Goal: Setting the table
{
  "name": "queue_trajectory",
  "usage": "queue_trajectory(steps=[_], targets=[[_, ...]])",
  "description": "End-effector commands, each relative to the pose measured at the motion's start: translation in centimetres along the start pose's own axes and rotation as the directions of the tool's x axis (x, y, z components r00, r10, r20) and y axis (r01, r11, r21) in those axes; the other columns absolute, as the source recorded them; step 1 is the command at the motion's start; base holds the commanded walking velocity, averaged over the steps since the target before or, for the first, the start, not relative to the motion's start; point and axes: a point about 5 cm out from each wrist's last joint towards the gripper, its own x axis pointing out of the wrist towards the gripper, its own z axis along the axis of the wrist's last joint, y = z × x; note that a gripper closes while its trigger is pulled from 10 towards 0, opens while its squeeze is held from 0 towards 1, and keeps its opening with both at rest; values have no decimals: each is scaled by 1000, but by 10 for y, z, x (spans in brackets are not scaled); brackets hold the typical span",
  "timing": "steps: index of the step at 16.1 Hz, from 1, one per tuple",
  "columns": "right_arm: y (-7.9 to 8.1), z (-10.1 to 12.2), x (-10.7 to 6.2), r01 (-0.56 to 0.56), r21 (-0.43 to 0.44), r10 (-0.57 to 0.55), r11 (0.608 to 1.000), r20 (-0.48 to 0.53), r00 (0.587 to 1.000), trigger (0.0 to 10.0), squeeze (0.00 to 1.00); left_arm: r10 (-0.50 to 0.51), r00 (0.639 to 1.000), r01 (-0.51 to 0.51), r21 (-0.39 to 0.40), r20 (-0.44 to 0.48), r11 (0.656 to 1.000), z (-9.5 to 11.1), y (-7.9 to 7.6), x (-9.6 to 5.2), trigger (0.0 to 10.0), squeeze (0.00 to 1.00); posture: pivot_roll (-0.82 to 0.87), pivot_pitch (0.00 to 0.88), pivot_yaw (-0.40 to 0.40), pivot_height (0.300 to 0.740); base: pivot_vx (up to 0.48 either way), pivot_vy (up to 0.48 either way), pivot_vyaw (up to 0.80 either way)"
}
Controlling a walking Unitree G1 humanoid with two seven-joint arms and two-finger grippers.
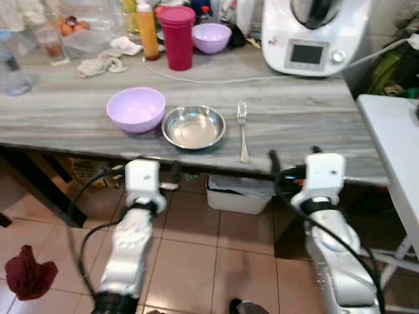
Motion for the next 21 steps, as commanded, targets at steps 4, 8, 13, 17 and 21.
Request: queue_trajectory(steps=[4,8,13,17,21], targets=[[0,-4,-4,40,16,-39,999,-27,999,10000,0,9,999,-8,14,-34,1000,-8,5,-5,10000,0,-274,102,47,740,-364,0,0],[-3,-4,7,45,1,-45,999,-16,999,10000,0,-9,1000,10,39,-29,999,-6,12,-6,10000,0,-251,94,42,740,-373,0,0],[-2,-6,12,23,34,-23,999,-21,1000,10000,0,13,1000,-13,12,13,1000,2,10,3,10000,0,-236,85,40,740,-284,0,0],[3,-9,9,10,32,-10,999,-12,1000,10000,0,-49,997,50,-24,58,998,8,8,4,10000,0,-226,84,46,740,0,0,0],[3,-13,12,15,36,-14,999,-35,999,10000,0,-85,994,88,-44,65,995,8,3,5,10000,0,-225,66,47,740,0,0,0]])
